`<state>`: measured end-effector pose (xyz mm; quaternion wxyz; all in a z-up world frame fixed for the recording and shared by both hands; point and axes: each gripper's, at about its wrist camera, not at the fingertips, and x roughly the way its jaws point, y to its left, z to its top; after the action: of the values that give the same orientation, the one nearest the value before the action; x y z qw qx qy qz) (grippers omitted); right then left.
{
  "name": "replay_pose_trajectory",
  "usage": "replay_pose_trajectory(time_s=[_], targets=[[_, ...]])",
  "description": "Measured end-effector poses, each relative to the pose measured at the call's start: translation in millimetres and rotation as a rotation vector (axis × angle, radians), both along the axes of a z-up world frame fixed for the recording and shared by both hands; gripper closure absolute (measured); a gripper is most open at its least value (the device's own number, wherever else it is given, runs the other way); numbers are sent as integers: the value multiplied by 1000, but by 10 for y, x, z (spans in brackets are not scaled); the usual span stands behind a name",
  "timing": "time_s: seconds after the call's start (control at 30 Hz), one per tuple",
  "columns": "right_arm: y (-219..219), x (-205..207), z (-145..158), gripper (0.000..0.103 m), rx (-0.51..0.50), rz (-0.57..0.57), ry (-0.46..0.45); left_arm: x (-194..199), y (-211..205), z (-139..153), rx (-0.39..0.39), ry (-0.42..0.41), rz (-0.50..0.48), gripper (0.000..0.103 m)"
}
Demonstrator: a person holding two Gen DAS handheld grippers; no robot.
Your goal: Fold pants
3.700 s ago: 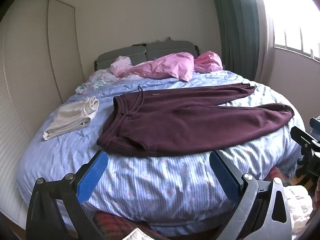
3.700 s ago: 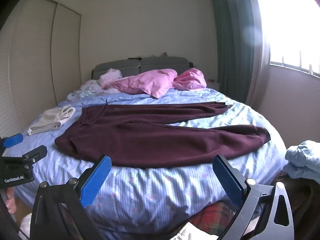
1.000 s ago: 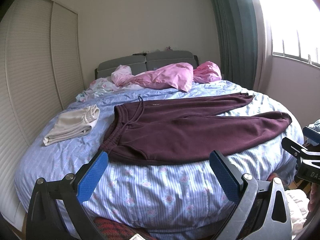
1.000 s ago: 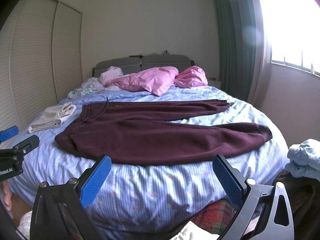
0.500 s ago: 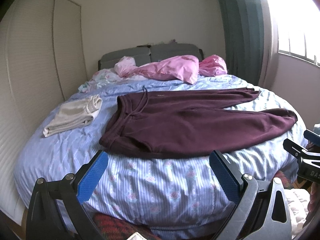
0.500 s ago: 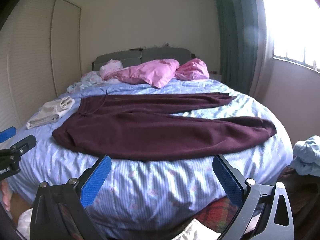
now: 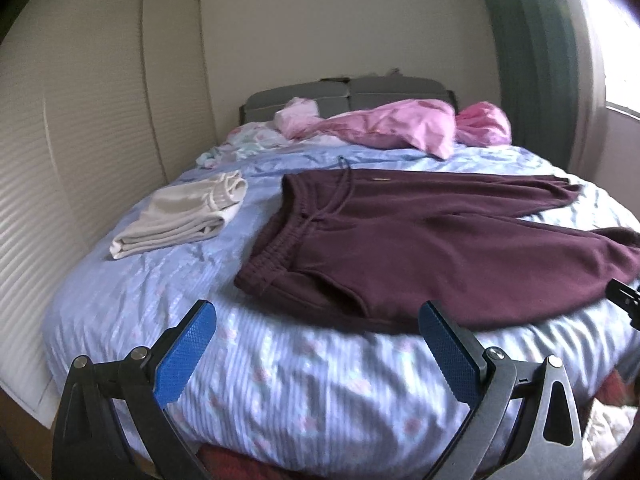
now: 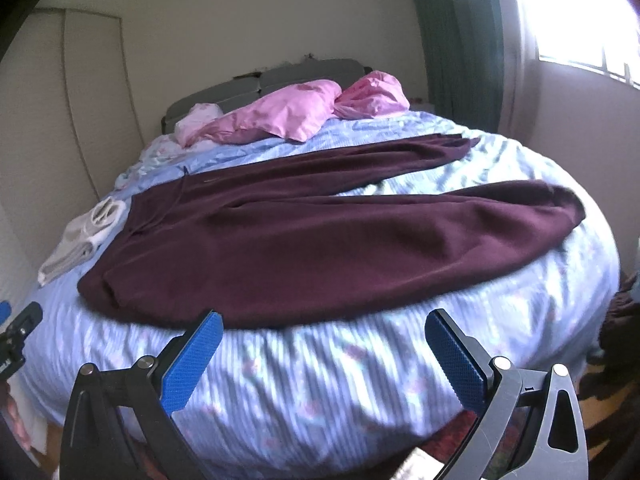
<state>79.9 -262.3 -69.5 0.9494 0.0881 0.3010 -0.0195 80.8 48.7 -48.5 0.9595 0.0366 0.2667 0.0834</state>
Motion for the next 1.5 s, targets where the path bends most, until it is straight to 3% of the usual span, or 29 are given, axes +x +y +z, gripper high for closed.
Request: replay_pose_trajectory(time_s=[0.1, 0.43, 0.57, 0.83, 1.0, 1.07, 1.13, 1.2, 1.23, 1.5], targets=[[20, 194, -90, 1, 18, -3, 13, 258, 105, -112, -30, 45, 21, 0], [97, 794, -601, 6, 63, -31, 151, 906, 372, -591, -240, 240, 19, 1], [53, 962, -821, 10, 122, -49, 226, 1118, 453, -802, -311, 310, 26, 9], [119, 1167, -941, 10, 112, -62, 237, 1378, 546, -1004, -405, 356, 45, 14], [207, 1256, -916, 26, 83, -43, 228, 1442, 608, -1065, -464, 354, 75, 31], [206, 1297, -907, 36, 88, -34, 226, 1446, 593, -1052, -487, 352, 56, 56], [191, 1293, -885, 55, 96, -26, 225, 1447, 570, -1025, -503, 349, 41, 67], [160, 1297, -856, 67, 127, -14, 228, 1434, 543, -966, -498, 339, 42, 76], [146, 1296, -840, 73, 138, -11, 232, 1422, 528, -924, -489, 328, 48, 85], [163, 1051, -340, 84, 106, 42, 121, 1177, 533, -530, -451, 210, 66, 93]])
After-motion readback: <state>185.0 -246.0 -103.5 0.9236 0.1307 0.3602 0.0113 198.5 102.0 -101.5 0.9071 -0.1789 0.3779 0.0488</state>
